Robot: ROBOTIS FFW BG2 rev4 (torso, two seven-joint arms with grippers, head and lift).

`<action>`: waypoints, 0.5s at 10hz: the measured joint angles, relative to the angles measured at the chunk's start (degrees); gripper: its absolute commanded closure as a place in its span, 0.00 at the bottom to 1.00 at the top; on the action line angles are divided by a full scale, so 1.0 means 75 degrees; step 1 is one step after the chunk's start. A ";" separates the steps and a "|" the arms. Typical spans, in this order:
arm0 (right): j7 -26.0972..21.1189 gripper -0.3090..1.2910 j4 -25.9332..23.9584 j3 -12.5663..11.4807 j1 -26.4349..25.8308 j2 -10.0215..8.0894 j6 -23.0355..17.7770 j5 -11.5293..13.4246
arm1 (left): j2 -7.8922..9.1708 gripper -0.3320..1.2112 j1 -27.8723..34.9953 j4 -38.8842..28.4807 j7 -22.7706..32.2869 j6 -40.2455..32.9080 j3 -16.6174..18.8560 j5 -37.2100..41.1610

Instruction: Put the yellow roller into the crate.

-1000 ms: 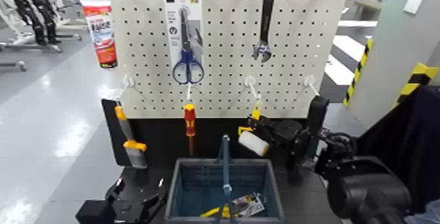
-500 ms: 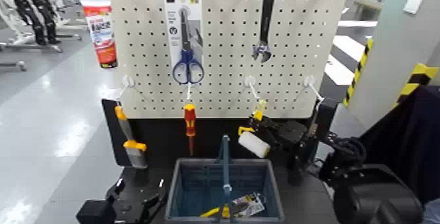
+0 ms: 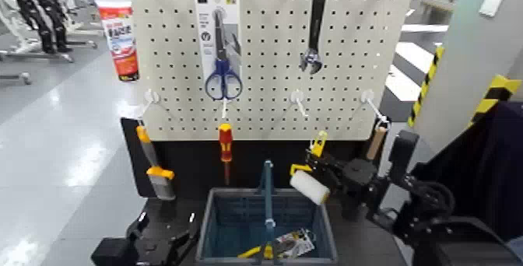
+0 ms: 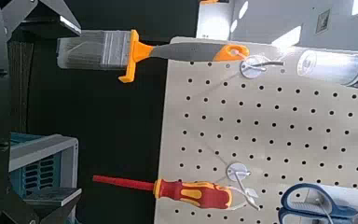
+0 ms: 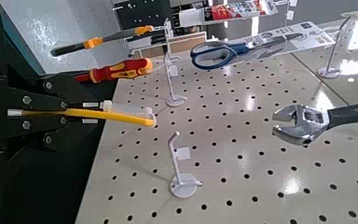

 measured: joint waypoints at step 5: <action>0.0056 0.98 0.0895 0.0039 0.0238 0.0162 -0.0080 -0.0266 | -0.0003 0.29 -0.0019 -0.0008 0.0005 0.0001 -0.0009 0.0000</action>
